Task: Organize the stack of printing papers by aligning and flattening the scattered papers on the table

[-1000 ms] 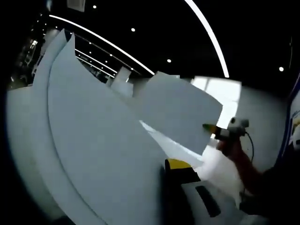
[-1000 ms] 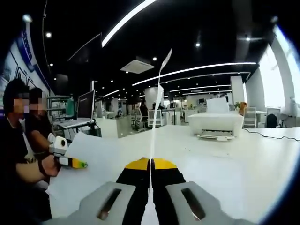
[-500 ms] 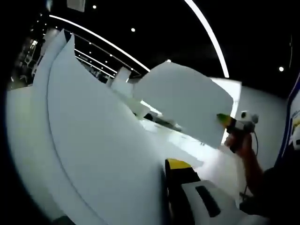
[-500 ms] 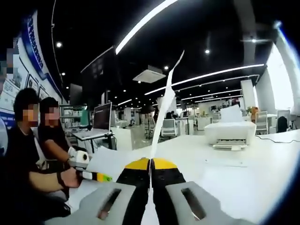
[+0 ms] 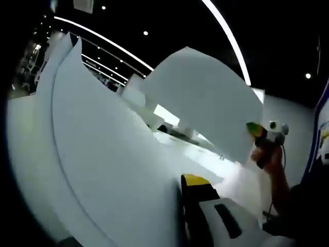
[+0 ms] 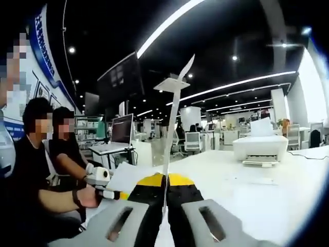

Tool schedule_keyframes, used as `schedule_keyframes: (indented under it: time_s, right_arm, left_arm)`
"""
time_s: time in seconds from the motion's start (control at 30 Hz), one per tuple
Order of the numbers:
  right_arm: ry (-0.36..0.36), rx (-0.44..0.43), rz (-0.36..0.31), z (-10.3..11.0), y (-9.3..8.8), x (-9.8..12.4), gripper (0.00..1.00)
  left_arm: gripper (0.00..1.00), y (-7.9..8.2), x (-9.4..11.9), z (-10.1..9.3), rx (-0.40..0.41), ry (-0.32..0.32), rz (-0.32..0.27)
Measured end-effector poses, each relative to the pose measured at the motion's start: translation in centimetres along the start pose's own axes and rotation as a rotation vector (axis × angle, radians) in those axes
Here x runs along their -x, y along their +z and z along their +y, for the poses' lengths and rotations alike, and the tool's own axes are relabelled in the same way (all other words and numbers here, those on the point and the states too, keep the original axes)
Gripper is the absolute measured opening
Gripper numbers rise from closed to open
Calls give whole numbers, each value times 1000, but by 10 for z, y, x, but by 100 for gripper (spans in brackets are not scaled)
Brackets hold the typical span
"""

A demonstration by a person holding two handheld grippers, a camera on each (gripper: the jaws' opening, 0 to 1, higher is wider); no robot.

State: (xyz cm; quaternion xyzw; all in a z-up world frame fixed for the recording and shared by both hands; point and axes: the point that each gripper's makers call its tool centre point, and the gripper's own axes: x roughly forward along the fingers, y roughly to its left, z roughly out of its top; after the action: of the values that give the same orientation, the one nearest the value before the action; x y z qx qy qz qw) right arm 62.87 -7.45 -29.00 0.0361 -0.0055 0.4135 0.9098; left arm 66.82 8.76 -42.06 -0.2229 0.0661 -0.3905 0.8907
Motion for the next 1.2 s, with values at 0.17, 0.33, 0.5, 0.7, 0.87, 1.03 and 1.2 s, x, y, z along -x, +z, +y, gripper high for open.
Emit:
schedule_keyframes:
  time_s: [0.17,0.33,0.5,0.7,0.87,1.03,1.2]
  right_arm:
    - [14,-15,-13,3,4,1,0]
    - [23,-11,-26,8,12,3,0]
    - [31,-7,-34,11,16,5,0]
    - [61,-21,-49,20,24,8,0]
    - [79,-16,-64,29,31,10,0]
    - [89,-14,-67,33,32,10,0]
    - [99,-35,-56,34,25,7,0]
  left_arm:
    - [13,0,0,0,-4,2,1]
    - [13,0,-1,-1,-2,2,0]
    - [13,-1,-1,-1,-3,3,0]
    - [13,-1,-1,-2,-5,4,0]
    - [13,-1,-1,-2,-4,3,0]
    - [13,-1,-1,-3,-2,2,0]
    - [13,-1,-1,-3,-1,3,0]
